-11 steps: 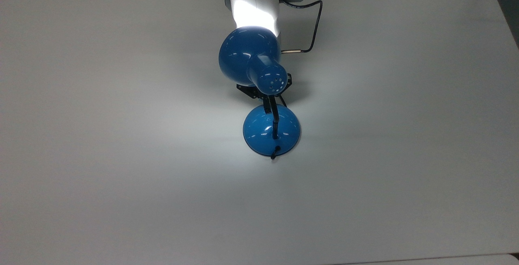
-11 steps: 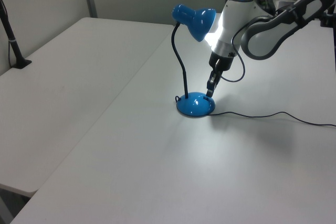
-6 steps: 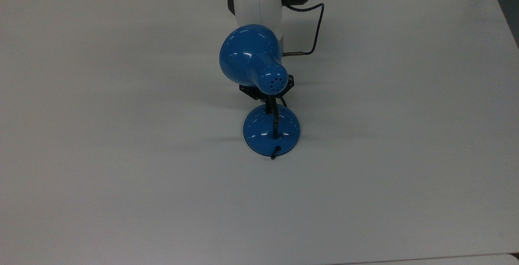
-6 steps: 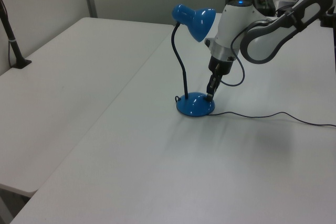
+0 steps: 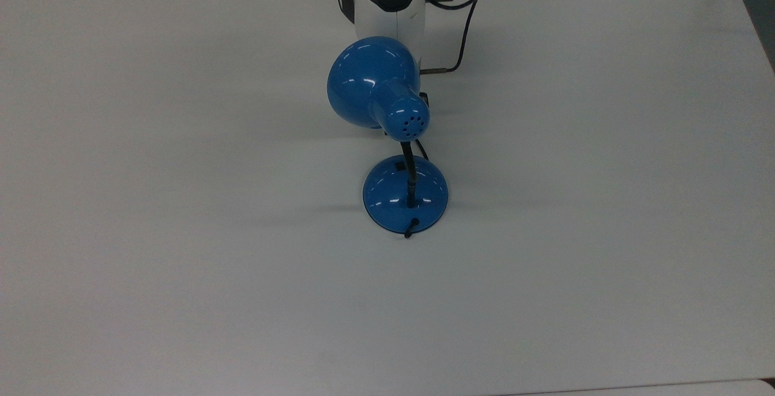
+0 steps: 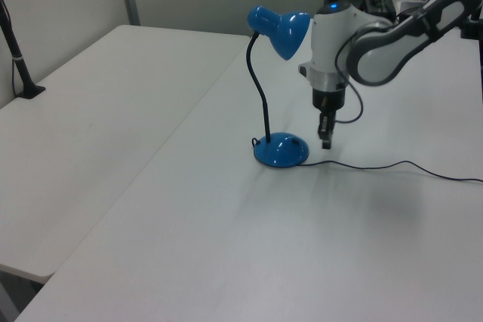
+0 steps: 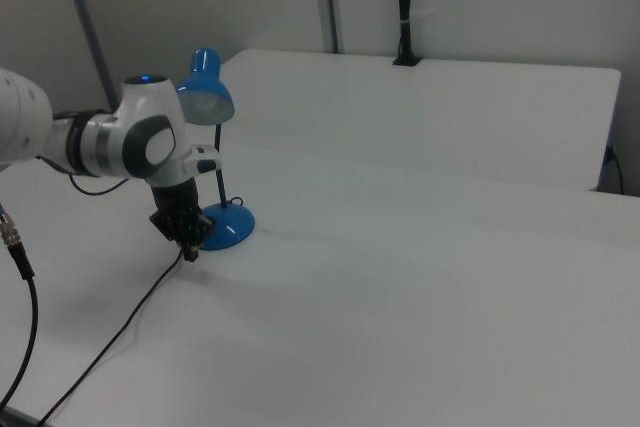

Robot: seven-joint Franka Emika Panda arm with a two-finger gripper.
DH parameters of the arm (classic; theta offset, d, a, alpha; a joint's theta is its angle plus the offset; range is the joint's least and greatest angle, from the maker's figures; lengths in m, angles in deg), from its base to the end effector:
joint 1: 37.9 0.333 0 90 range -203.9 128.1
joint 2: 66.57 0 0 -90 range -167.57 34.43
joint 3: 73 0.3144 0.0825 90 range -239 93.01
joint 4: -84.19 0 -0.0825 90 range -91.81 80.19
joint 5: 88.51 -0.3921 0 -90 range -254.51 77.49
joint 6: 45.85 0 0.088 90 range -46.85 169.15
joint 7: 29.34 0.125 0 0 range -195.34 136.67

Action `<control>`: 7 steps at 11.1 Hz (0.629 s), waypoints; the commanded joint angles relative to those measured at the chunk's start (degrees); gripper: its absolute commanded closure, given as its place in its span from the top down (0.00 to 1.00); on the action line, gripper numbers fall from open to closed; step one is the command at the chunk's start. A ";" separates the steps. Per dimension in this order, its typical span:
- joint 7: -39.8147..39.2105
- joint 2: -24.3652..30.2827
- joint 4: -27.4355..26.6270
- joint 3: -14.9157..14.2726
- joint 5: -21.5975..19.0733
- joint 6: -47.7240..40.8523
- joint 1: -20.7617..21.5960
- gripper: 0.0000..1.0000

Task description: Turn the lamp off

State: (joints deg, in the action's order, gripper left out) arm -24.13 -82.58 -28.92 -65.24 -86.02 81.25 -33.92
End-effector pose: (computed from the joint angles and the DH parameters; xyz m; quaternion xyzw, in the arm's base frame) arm 0.5940 0.1193 0.3025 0.9976 0.0680 -0.0162 0.0008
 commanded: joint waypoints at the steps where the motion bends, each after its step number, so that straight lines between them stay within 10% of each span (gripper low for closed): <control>1: -7.82 6.32 6.04 -0.20 0.59 -23.58 -2.38 0.73; 2: -8.19 8.77 6.49 -0.20 0.68 -26.00 -3.61 1.00; 7: -6.00 14.51 13.50 -3.27 0.15 -29.02 -6.34 1.00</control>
State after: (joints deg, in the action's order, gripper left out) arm -30.65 -68.59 -19.33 -66.30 -85.66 52.65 -40.11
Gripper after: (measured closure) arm 0.115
